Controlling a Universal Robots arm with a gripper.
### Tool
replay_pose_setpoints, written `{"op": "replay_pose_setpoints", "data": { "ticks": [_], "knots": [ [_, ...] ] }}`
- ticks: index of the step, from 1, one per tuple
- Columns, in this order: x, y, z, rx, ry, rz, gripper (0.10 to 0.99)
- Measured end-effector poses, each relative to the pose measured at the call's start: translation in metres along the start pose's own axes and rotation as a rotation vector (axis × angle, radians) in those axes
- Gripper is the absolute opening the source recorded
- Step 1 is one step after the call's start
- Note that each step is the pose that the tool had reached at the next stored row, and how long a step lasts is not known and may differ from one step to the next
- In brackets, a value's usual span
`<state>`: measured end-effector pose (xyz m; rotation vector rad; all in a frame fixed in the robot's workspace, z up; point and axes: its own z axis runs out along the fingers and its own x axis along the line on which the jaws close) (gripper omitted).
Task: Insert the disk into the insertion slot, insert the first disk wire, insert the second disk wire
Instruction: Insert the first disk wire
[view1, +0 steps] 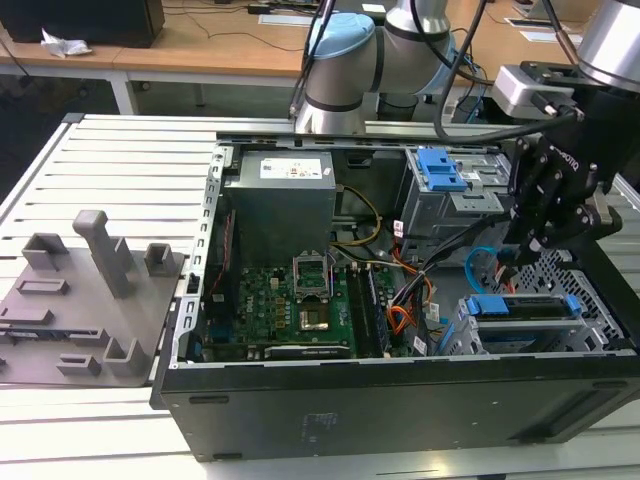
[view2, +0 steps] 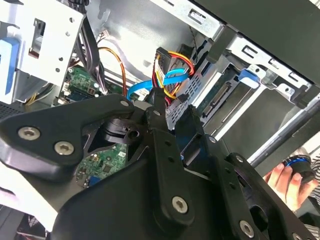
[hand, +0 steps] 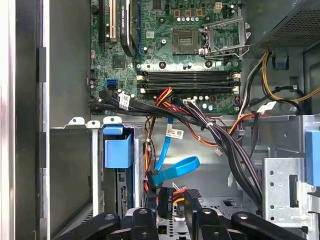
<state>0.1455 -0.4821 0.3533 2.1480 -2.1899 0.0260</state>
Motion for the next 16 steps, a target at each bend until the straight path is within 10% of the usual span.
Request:
{"op": "replay_pose_setpoints", "data": {
  "ticks": [16],
  "knots": [
    [-0.0002,-0.0003,0.003,0.0,0.0,0.0,0.169]
  ]
}}
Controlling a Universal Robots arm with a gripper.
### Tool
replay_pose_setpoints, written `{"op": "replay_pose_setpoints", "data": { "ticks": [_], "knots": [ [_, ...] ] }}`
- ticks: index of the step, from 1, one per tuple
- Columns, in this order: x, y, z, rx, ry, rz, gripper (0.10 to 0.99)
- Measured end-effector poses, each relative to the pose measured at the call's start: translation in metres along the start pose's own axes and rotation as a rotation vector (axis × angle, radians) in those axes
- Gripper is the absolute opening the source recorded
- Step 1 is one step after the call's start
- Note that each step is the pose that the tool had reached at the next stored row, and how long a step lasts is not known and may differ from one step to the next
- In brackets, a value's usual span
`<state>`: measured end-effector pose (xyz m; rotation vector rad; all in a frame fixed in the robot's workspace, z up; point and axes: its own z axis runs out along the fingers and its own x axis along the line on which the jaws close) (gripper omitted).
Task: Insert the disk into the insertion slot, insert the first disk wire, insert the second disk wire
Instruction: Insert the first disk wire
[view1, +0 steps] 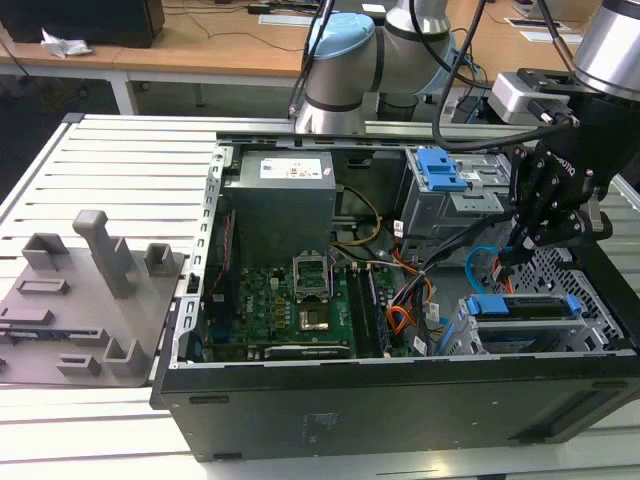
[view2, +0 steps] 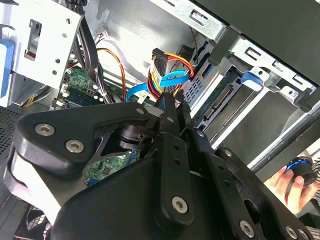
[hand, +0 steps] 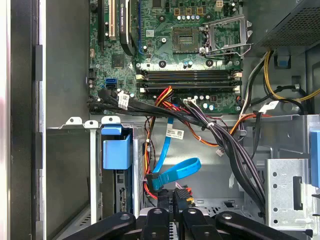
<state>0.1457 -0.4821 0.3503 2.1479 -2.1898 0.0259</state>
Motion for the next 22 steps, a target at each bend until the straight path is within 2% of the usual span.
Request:
{"op": "replay_pose_setpoints", "data": {
  "ticks": [4,6,13,22],
  "knots": [
    [-0.0002,-0.0124,-0.0004,-0.001,-0.0001,0.0,0.169],
    [-0.0003,-0.0161,-0.0006,-0.002,0.0001,0.0,0.169],
    [0.0018,-0.0169,-0.0006,-0.002,0.0001,0.0,0.169],
    [0.0169,-0.0171,0.0005,-0.002,0.0,0.0,0.169]
  ]
}}
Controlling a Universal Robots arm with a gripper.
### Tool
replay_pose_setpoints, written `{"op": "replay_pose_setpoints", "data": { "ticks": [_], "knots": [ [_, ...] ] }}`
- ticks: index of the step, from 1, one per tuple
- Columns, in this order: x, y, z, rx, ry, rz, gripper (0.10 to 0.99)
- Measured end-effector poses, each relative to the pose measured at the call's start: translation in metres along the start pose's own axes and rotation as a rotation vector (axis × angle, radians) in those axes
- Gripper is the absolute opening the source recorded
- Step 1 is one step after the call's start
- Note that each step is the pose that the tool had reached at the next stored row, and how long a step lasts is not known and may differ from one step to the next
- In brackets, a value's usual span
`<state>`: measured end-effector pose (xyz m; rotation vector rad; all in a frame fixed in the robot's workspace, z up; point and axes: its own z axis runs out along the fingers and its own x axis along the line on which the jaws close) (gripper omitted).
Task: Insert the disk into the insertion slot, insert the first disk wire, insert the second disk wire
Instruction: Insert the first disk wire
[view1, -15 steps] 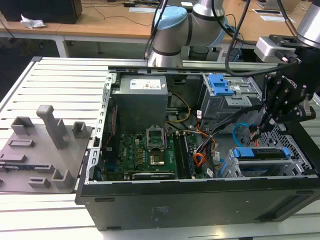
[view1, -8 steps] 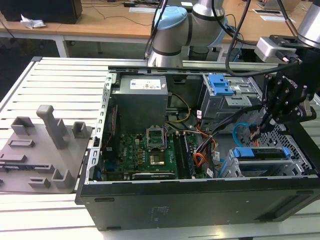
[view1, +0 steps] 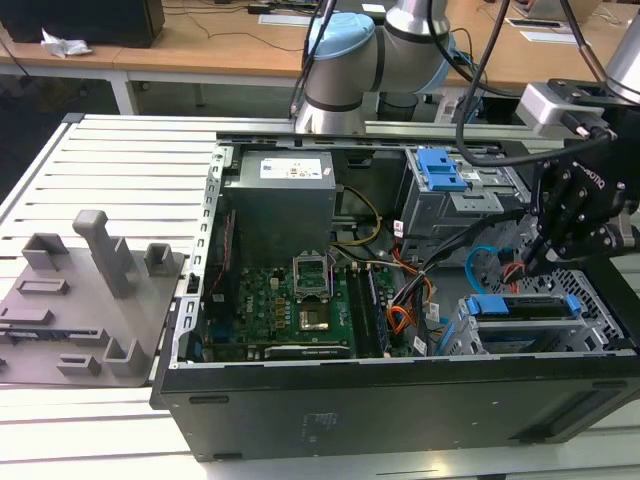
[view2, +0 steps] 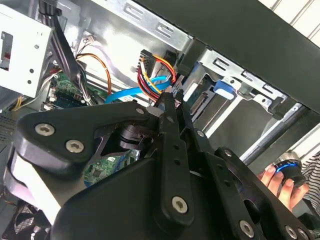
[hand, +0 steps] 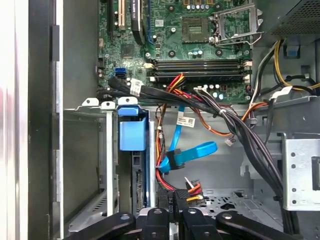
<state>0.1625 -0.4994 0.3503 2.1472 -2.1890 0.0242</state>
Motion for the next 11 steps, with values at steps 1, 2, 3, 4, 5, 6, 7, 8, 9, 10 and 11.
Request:
{"op": "replay_pose_setpoints", "data": {
  "ticks": [1,2,3,4,5,6,7,8,9,10,11],
  "knots": [
    [0.0012,0.0,0.0001,0.0,0.0,0.0,0.169],
    [0.0024,-0.0001,0.0001,0.0,0.0001,0.0,0.169],
    [0.0035,-0.0001,0.0002,0.0,0.0001,0.0,0.169],
    [0.005,-0.0001,0.0003,0.0,0.0,0.0,0.169],
    [0.0068,-0.0001,0.0004,0.0,0.0,0.0,0.169],
    [0.0083,-0.0002,0.0005,0.0,0.0001,0.0,0.169],
    [0.0092,-0.0002,0.0006,0.0,0.0,0.0,0.169],
    [0.01,-0.0002,0.0006,0.0,0.0001,0.0,0.169],
    [0.0105,-0.0002,0.0007,0.0,0.0,0.0,0.169],
    [0.0109,-0.0002,0.0007,0.0,0.0001,0.0,0.169],
    [0.0115,-0.0002,0.0007,0.0,0.0001,0.0,0.169]
  ]
}}
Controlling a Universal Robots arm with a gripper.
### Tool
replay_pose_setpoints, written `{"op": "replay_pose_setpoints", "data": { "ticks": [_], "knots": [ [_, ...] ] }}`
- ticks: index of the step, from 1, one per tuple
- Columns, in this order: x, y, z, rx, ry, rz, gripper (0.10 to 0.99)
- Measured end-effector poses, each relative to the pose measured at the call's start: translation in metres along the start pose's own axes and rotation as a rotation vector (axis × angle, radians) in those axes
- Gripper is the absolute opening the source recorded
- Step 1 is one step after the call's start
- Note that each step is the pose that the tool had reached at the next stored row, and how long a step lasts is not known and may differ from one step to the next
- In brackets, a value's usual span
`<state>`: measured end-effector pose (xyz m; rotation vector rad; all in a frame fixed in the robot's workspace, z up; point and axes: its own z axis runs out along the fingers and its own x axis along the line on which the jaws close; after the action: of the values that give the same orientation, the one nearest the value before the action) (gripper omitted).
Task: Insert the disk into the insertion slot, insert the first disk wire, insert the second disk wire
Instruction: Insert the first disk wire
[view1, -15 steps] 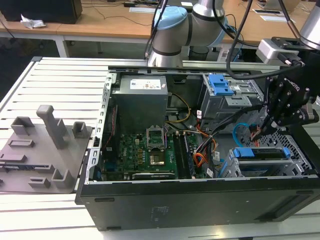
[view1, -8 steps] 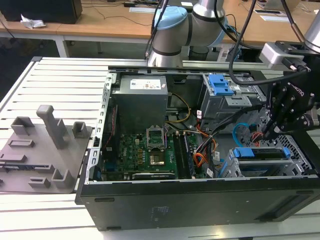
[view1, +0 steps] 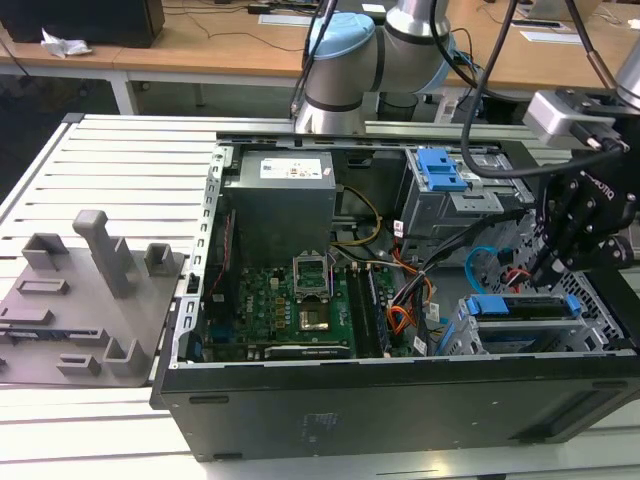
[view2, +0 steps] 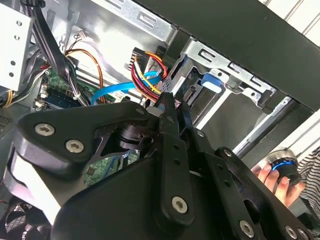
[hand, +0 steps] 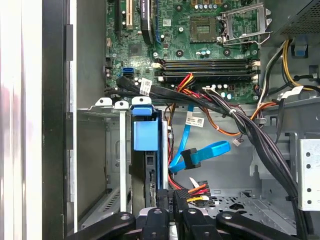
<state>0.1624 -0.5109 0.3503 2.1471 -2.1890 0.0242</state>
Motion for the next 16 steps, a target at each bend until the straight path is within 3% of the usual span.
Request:
{"op": "replay_pose_setpoints", "data": {
  "ticks": [16],
  "knots": [
    [0.0051,-0.0003,0.0054,0.0,0.0,0.0,0.169]
  ]
}}
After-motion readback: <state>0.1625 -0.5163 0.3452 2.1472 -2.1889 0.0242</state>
